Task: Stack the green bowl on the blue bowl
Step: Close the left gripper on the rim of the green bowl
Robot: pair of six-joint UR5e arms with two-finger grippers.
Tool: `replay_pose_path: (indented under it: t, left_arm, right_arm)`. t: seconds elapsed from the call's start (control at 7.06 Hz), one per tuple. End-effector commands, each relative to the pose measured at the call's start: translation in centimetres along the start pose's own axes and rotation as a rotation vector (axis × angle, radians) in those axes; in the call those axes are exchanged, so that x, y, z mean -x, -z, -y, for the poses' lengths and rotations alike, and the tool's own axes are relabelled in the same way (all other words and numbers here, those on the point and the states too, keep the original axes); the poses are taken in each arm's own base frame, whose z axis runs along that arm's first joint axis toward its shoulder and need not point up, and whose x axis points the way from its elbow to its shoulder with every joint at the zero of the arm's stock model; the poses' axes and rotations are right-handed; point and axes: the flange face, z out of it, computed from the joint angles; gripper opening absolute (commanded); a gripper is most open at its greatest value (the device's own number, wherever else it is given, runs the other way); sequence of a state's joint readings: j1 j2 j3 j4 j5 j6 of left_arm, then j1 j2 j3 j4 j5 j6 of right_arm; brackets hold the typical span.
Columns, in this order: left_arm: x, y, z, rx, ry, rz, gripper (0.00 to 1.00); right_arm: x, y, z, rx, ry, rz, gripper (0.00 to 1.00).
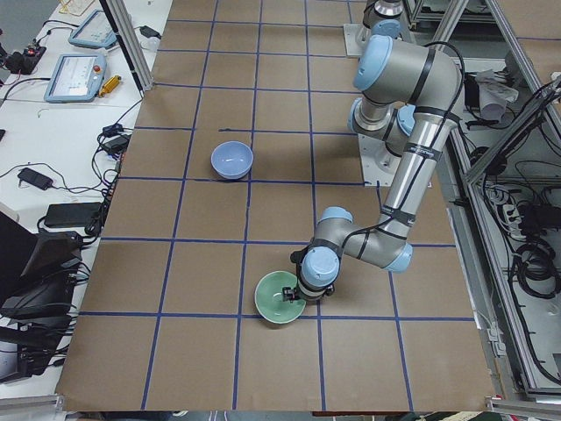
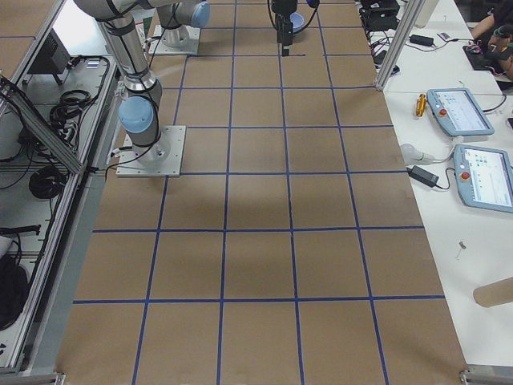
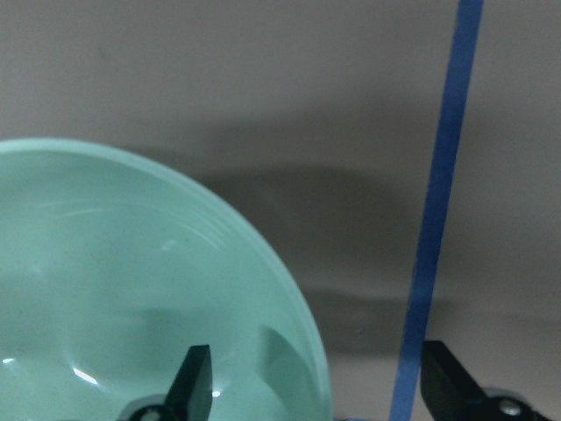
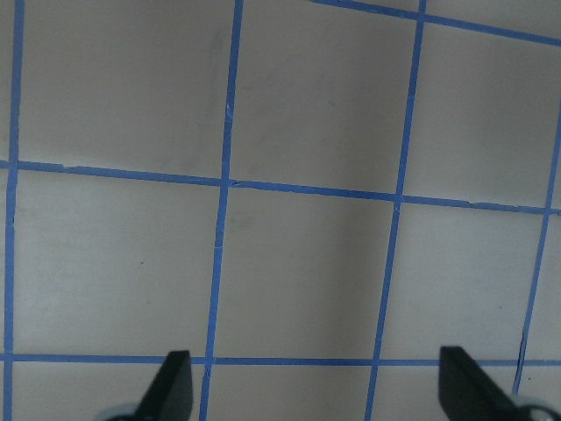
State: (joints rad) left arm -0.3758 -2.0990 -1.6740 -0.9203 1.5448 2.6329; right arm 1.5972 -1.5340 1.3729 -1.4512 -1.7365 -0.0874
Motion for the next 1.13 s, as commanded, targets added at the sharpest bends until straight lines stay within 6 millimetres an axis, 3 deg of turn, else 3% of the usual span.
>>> replay_pose_path:
  t: [0.0,0.28,0.99]
  left_arm:
    - [0.01,0.15,0.0,0.002,-0.001,0.001,0.16]
    - [0.0,0.42,0.02,0.005,-0.001,0.003,0.0]
    - [0.01,0.72,0.05,0.008,-0.02,0.006,0.0]
  right_arm:
    - [0.06,0.01,-0.01,0.0,0.001,0.0,1.0]
    - [0.06,0.01,-0.01,0.0,0.001,0.0,1.0]
    - [0.06,0.01,-0.01,0.0,0.001,0.0,1.0]
